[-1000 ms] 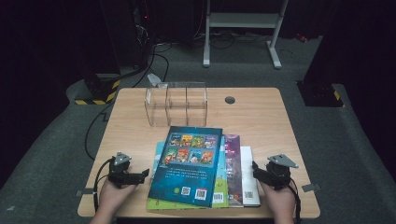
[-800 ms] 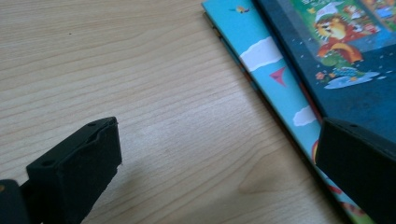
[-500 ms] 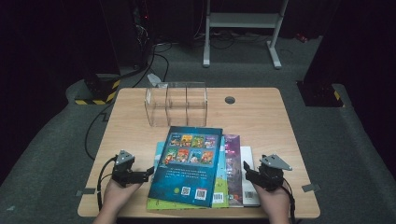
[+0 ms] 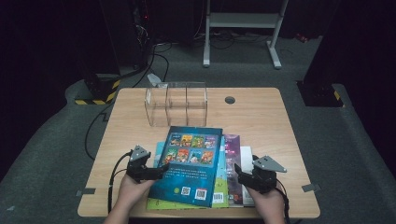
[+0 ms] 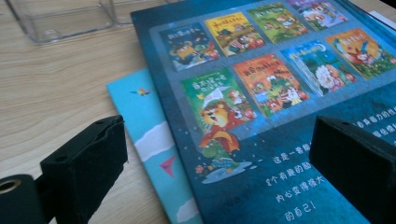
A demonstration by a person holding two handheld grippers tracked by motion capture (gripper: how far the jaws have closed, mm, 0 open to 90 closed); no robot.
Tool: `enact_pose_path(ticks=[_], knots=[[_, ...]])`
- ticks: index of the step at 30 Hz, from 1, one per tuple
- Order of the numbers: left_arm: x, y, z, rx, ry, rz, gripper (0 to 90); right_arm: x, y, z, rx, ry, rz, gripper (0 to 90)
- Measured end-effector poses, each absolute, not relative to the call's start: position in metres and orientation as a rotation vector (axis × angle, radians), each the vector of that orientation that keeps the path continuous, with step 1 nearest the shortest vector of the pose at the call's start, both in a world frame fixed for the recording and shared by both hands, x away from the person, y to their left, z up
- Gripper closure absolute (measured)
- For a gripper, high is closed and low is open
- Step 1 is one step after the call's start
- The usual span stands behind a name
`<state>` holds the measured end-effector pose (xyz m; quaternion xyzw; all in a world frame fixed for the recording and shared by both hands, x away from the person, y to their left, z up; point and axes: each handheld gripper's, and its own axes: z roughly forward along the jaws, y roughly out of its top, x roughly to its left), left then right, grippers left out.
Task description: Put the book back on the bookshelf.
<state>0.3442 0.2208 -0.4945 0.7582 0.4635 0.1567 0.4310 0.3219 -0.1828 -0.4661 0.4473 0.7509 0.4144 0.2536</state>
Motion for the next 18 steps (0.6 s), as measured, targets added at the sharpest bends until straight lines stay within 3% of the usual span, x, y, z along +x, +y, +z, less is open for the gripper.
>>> enact_pose_path(ticks=[18], knots=[[0.341, 0.220, -0.508, 1.936, 1.151, 0.285, 6.4, 0.324, -0.114, -0.459, 1.074, 2.217, 1.127, 22.9]])
